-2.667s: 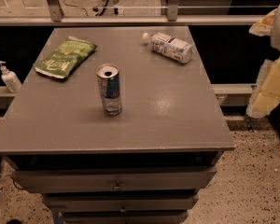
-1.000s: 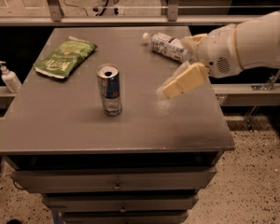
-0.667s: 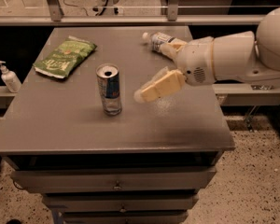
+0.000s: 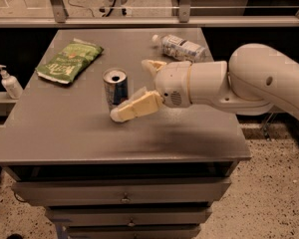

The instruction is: Knock redbull can over

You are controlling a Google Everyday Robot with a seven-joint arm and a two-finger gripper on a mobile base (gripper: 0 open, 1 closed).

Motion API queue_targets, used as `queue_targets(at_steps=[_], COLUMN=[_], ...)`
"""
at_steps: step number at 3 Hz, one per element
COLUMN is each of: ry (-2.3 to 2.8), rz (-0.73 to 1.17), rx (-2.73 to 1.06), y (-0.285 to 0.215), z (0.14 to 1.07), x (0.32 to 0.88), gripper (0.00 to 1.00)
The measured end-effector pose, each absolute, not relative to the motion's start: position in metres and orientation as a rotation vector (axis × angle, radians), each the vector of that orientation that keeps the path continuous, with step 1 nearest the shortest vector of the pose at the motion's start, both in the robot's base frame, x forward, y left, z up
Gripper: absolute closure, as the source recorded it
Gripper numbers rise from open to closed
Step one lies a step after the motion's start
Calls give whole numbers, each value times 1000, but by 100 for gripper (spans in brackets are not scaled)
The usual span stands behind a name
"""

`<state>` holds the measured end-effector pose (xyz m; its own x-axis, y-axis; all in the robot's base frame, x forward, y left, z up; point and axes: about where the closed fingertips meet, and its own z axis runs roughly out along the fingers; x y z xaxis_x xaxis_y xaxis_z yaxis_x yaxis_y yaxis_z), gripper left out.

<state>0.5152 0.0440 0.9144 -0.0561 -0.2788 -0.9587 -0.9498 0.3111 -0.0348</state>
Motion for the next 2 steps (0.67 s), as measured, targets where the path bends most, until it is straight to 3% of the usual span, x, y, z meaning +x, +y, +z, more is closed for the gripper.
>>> queue_targets(at_steps=[1,2], ry=[1545,1549], rz=[870,905], rx=[-1152,-1127], y=[66,77], z=[901,892], x=[512,509], gripper=[17,41])
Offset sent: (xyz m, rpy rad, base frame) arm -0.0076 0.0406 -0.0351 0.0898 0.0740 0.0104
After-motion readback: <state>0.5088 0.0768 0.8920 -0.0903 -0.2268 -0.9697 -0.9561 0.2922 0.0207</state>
